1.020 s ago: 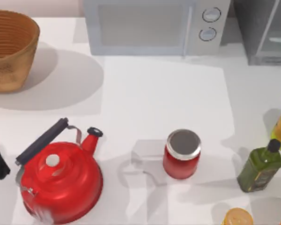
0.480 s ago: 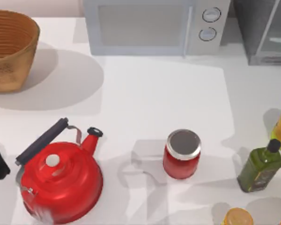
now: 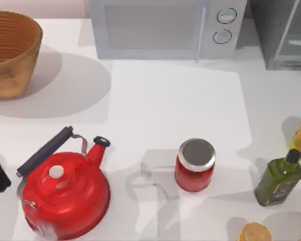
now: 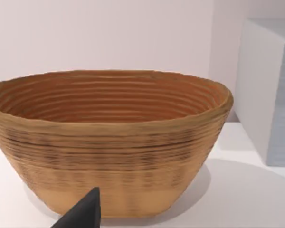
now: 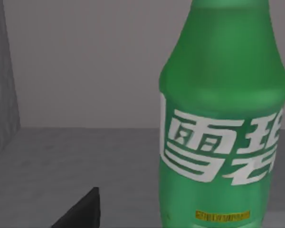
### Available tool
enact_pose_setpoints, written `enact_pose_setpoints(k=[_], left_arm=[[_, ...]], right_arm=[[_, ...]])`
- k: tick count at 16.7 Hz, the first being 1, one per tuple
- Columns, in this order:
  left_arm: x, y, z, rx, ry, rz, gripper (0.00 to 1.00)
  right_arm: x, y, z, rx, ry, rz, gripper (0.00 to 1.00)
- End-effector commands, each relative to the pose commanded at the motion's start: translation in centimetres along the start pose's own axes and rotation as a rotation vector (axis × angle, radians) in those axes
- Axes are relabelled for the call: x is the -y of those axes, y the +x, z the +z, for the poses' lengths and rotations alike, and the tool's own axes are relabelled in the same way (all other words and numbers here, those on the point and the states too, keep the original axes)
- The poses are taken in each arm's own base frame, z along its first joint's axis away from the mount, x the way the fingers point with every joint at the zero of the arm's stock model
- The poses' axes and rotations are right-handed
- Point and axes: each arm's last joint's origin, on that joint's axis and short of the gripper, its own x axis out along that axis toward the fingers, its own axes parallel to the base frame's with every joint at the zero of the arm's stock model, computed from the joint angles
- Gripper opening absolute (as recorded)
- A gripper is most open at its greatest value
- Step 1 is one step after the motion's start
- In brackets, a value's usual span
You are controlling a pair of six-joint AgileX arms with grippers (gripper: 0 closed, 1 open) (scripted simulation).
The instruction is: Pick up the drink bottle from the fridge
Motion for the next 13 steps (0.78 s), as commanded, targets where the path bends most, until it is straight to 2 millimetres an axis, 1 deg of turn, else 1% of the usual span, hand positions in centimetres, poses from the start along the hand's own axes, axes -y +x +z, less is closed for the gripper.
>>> enact_pose_setpoints(k=[2, 6, 8, 10, 13], left_arm=[[0.0, 0.0, 0.0, 0.000, 0.000, 0.000, 1.00], [0.0, 0.0, 0.0, 0.000, 0.000, 0.000, 1.00], [0.0, 0.0, 0.0, 0.000, 0.000, 0.000, 1.00], [0.0, 0.0, 0.0, 0.000, 0.000, 0.000, 1.00], [0.0, 0.0, 0.0, 0.000, 0.000, 0.000, 1.00]], right_arm=[[0.0, 0.8, -0.3, -0.007, 0.002, 0.002, 1.00], [0.0, 4.2, -0.1, 0.003, 0.000, 0.002, 1.00], [-0.1, 5.6, -0.1, 0.001, 0.000, 0.002, 1.00], [-0.2, 6.1, -0.1, -0.003, 0.001, 0.002, 1.00], [-0.2, 6.1, -0.1, -0.003, 0.001, 0.002, 1.00]])
